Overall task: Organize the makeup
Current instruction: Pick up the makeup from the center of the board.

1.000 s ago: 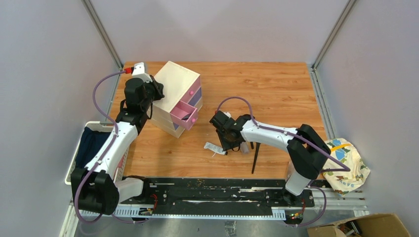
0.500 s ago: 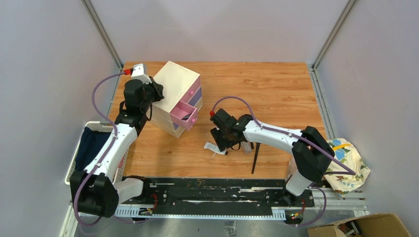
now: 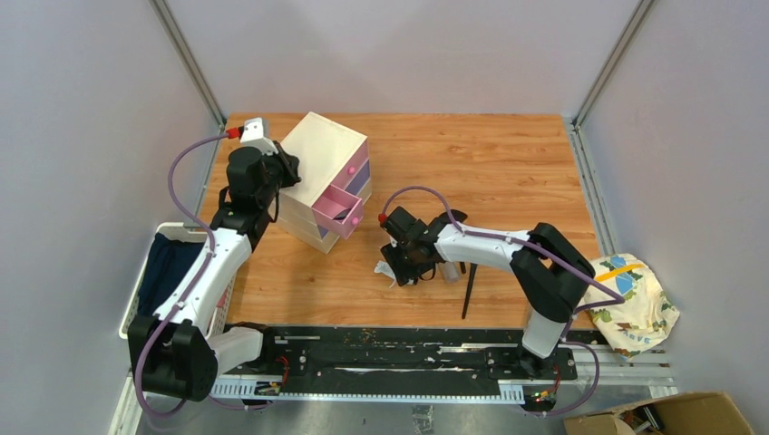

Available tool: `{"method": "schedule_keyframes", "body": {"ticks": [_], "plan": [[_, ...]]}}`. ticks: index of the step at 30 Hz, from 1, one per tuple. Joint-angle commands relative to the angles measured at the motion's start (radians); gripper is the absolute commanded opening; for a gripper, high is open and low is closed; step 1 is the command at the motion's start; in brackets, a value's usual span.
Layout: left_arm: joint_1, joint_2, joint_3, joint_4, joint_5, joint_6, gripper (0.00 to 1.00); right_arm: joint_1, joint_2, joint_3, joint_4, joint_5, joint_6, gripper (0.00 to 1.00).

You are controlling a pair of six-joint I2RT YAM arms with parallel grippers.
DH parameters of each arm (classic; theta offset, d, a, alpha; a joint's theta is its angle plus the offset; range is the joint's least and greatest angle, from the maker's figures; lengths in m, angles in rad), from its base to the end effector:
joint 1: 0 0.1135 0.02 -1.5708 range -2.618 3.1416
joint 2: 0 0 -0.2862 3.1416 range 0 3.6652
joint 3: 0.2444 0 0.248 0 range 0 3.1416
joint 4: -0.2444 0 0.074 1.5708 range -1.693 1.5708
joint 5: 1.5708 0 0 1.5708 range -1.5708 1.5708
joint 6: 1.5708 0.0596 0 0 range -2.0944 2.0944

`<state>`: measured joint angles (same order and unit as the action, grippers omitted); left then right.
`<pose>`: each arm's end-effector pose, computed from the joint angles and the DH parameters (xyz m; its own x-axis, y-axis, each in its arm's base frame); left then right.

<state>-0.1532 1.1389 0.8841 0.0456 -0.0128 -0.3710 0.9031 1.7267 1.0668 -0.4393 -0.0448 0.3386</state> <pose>0.2757 -0.0418 0.3431 -0.2421 -0.3294 -0.9126 0.0563 0.9342 -0.3522 0.2159 0.2781 0.1772 -0.7850 -0.4596 -0.4153 -0.5686 0.8007 0.1885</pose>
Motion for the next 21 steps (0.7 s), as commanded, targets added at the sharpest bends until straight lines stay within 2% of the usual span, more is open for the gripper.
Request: {"method": "schedule_keyframes", "body": {"ticks": [1, 3, 6, 9, 14, 21], "plan": [[-0.005, -0.012, -0.028, -0.041, -0.024, 0.013, 0.0, 0.014, 0.046, -0.02, 0.018, -0.008, -0.008, 0.51], [-0.005, -0.01, -0.028, -0.041, -0.024, 0.014, 0.0, 0.015, 0.058, -0.021, 0.021, -0.01, 0.005, 0.43], [-0.005, -0.008, -0.027, -0.041, -0.023, 0.015, 0.0, 0.023, 0.052, -0.03, 0.022, 0.012, 0.018, 0.16], [-0.005, -0.006, -0.025, -0.041, -0.024, 0.015, 0.0, 0.03, 0.018, -0.032, 0.009, 0.04, 0.024, 0.01], [-0.005, -0.006, -0.024, -0.041, -0.026, 0.015, 0.0, 0.031, -0.1, 0.013, -0.058, 0.025, 0.023, 0.0], [-0.005, -0.01, -0.023, -0.041, -0.023, 0.011, 0.0, 0.031, -0.282, 0.259, -0.217, 0.016, -0.025, 0.0]]}}
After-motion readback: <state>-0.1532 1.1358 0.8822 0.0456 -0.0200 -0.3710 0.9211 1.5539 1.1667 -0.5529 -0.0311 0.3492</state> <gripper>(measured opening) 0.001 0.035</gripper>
